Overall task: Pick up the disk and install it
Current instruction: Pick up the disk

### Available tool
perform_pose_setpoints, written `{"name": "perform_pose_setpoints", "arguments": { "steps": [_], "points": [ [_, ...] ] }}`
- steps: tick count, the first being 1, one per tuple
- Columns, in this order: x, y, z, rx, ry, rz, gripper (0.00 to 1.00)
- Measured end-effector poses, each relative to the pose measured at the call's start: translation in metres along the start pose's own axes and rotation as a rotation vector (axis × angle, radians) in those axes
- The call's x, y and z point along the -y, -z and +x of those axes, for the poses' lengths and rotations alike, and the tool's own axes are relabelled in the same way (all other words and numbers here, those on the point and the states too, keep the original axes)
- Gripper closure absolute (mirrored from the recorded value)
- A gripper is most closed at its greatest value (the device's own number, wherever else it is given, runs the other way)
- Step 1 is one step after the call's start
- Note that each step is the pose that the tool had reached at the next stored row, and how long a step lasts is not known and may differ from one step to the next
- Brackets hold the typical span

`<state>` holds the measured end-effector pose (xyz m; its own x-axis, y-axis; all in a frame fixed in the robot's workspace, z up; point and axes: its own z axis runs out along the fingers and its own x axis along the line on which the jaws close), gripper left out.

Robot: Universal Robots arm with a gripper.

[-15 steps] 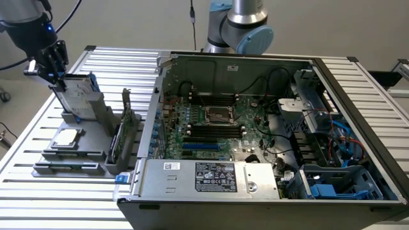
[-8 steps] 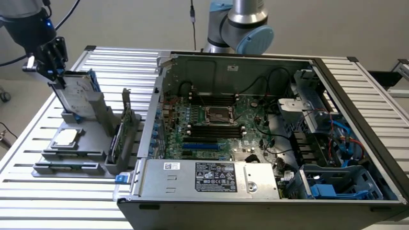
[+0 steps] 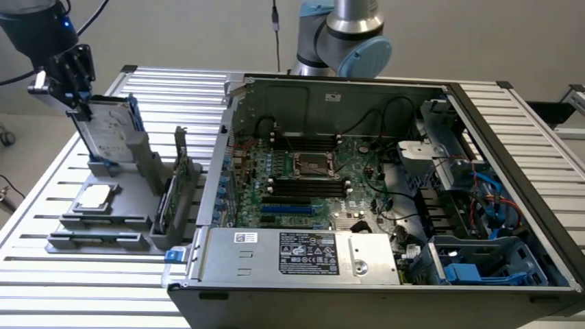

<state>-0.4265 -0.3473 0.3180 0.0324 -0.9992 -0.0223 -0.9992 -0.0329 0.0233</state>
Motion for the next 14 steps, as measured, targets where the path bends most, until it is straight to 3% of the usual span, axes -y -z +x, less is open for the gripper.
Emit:
{"name": "perform_pose_setpoints", "arguments": {
  "steps": [9, 14],
  "points": [
    [0.0012, 0.0026, 0.0000, -0.0002, 0.000, 0.0002, 0.67],
    [0.0013, 0.0025, 0.0000, -0.0015, 0.000, 0.0057, 0.67]
  ]
}}
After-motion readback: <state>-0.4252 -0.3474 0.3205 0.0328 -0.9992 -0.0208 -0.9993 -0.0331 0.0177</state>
